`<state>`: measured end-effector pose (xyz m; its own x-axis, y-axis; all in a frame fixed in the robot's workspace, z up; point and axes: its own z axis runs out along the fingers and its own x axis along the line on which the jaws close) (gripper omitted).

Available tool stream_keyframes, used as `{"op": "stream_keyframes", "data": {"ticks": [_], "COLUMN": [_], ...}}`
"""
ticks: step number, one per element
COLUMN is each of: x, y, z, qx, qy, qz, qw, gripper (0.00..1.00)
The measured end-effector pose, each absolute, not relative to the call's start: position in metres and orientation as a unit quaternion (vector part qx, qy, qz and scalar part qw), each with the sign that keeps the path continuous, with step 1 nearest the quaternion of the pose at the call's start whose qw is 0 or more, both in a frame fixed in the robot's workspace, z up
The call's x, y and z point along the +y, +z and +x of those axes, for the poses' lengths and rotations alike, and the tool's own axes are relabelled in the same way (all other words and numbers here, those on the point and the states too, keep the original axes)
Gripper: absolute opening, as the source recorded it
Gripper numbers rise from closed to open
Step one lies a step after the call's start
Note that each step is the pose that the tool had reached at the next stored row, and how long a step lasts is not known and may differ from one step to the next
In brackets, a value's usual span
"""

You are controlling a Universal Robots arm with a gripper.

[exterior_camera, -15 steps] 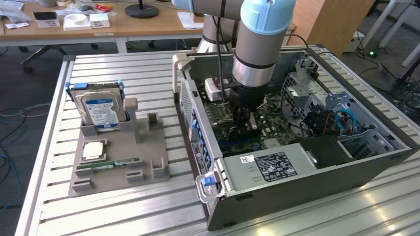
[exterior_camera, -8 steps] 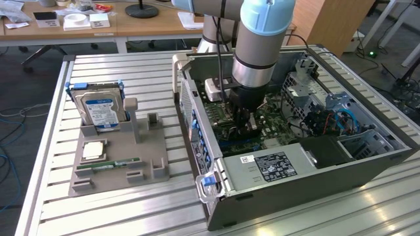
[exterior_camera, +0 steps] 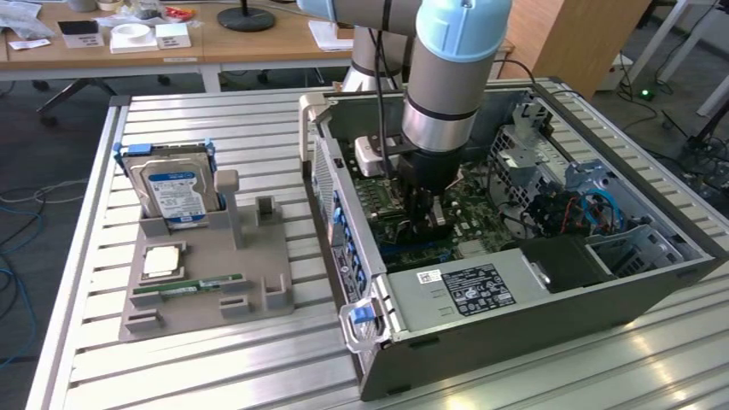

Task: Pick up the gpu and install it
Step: 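Insert the gpu into the slot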

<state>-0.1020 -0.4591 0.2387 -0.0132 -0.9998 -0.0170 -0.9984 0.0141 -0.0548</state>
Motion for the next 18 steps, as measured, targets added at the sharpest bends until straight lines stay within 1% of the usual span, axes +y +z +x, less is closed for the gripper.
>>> {"op": "stream_keyframes", "data": {"ticks": [11,12,13,14,17,18], "x": [-0.4589,-0.4590,-0.4590,-0.4591,-0.4591,-0.4591], "y": [0.2385,0.2384,0.2383,0.2386,0.2387,0.2387], "z": [-0.1028,-0.1026,-0.1024,-0.1021,-0.1021,-0.1021], "qx": [0.712,0.712,0.712,0.712,0.712,0.712], "qy": [-0.012,-0.013,-0.013,-0.013,-0.013,-0.013], "qz": [-0.702,-0.702,-0.702,-0.702,-0.702,-0.702], "qw": [0.025,0.026,0.026,0.025,0.025,0.025], "gripper": [0.26,0.27,0.33,0.33,0.51,0.51]}}
